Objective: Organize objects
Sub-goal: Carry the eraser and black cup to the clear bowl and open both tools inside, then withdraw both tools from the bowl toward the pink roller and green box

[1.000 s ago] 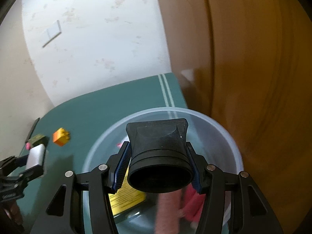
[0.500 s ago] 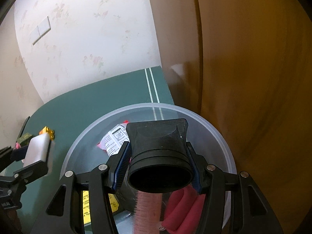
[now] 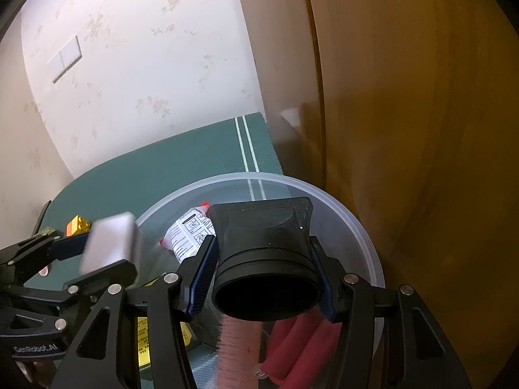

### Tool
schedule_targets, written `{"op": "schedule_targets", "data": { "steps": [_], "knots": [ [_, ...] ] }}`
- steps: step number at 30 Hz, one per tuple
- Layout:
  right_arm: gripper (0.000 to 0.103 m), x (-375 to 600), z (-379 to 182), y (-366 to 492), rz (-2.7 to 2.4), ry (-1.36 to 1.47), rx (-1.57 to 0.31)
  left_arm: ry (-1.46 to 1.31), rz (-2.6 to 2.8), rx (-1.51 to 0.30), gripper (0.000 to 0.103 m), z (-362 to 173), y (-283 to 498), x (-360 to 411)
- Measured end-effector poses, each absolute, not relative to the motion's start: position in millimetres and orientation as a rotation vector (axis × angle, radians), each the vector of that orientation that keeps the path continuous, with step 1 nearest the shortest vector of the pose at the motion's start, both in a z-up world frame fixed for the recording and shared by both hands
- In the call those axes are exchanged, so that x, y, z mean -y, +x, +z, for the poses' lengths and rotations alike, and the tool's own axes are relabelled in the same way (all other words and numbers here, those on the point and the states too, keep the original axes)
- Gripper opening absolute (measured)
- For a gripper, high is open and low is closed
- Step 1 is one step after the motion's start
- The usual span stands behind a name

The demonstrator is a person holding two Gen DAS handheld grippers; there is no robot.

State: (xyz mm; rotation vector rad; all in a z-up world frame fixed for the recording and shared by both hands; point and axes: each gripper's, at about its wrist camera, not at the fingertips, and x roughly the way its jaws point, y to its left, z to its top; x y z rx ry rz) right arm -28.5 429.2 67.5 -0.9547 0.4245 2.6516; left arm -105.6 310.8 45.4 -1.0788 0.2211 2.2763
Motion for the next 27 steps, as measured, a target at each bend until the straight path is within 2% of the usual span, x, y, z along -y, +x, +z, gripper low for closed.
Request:
{"op": "schedule_targets", "data": {
  "steps": [2, 15, 27],
  "knots": [
    [0.056, -429, 67, -28, 2.651, -0.955, -0.426, -1.077, 2.275, -0.198, 0.089, 46, -106, -306],
    [0.057, -430, 72, -23, 2.677, -0.899, -0.46, -1.048, 2.342, -0.088, 0.091, 64, -100, -260],
    [0.057, -422, 77, -23, 2.704, -0.872, -0.432, -1.123, 2.41, -0.153, 0.091, 43, -112, -257]
  ]
}}
